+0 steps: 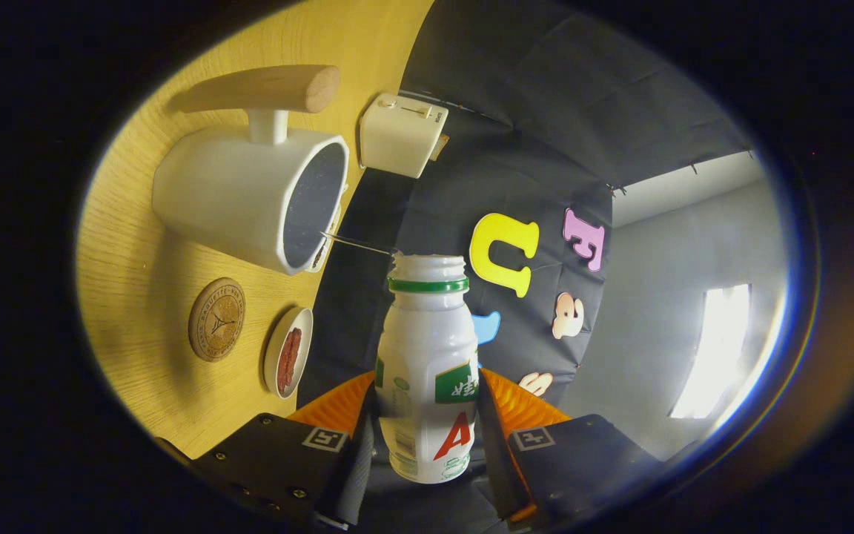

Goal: Take the bottle from table, then pour the juice into the cup, finally place the bottle on the coaster

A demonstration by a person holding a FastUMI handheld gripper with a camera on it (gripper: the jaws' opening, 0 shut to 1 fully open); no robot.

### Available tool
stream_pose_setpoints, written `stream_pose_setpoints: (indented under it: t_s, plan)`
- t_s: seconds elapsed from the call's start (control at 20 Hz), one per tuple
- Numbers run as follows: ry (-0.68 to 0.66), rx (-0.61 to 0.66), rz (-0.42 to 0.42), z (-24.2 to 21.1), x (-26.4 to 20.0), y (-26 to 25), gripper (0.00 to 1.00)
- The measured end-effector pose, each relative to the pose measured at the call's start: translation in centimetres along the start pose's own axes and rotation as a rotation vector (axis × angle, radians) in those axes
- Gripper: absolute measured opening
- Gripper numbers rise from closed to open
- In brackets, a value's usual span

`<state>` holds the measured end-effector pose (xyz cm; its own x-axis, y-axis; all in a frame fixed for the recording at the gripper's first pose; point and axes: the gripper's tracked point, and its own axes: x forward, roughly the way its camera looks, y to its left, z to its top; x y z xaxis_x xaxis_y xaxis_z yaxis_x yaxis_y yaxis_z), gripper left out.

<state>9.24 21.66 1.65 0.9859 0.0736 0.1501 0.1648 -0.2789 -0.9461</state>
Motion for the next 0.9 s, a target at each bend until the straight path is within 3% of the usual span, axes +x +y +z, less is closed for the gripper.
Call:
stream_pose_setpoints:
  t_s: [0.9]
  plan:
    - [-0.058,-0.095,-0.028,1.1,-0.1,-1.3,0.66]
